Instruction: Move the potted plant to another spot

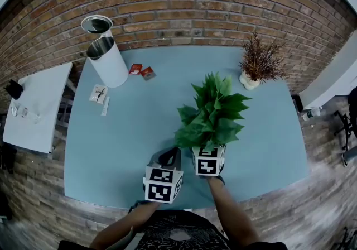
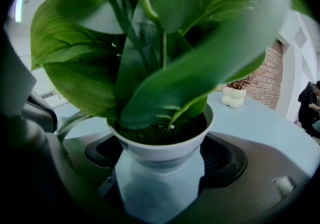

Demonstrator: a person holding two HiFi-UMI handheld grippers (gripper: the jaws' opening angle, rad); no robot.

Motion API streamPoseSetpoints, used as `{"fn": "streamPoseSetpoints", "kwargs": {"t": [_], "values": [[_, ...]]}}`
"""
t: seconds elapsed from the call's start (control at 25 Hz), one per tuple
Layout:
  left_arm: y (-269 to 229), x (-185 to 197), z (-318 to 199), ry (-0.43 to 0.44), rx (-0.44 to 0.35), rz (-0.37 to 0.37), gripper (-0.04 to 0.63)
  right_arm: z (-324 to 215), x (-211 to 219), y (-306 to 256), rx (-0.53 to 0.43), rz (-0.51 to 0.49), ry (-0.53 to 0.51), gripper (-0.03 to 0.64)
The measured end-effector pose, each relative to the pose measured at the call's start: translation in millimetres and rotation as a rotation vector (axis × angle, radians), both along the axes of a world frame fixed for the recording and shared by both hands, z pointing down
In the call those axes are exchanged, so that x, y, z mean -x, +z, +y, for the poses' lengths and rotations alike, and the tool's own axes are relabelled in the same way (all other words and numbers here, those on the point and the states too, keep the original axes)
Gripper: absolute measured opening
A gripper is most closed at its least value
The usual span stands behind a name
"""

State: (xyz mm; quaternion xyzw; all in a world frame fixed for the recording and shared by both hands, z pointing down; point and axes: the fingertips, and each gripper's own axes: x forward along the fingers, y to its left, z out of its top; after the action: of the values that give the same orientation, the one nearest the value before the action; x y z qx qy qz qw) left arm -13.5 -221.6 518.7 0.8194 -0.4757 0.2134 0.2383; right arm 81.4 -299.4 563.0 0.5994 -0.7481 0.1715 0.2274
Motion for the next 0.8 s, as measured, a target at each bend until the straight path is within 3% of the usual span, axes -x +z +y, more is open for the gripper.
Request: {"fn": "streamPoseSetpoints", "kwargs": {"t": [0.8], "values": [[-1,7,26,-0.018,-0.019,0.0,0.0,30,1,3,-0.002,0.002,0.006,0.479]]}}
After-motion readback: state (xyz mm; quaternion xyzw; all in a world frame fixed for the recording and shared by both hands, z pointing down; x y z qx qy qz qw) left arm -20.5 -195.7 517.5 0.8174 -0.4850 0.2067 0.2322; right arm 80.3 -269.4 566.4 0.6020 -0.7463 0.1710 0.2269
